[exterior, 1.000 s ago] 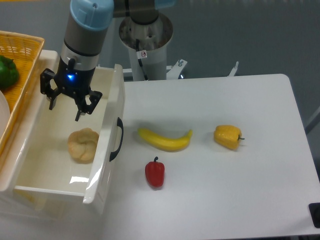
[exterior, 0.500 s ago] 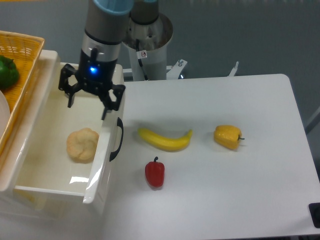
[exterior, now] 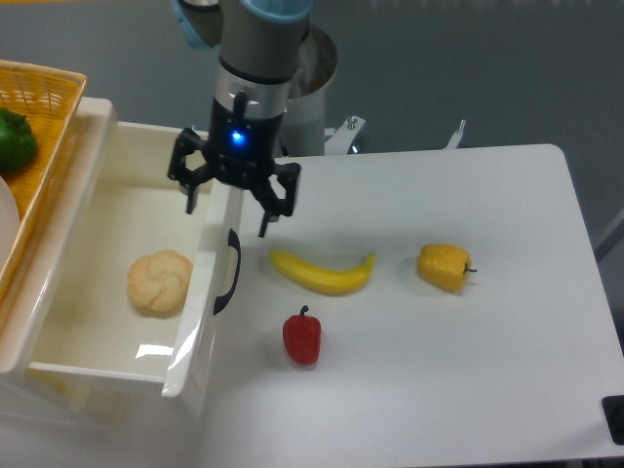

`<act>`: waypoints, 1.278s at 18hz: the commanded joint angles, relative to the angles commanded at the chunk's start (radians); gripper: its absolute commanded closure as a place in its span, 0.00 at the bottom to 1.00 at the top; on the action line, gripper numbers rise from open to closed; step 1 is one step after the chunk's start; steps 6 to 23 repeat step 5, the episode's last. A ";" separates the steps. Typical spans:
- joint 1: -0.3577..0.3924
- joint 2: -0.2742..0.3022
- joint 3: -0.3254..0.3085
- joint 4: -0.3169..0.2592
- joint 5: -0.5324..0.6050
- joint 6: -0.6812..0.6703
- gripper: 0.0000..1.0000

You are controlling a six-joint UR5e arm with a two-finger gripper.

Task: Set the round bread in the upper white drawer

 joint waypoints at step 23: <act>0.014 -0.028 -0.006 -0.002 0.106 0.100 0.00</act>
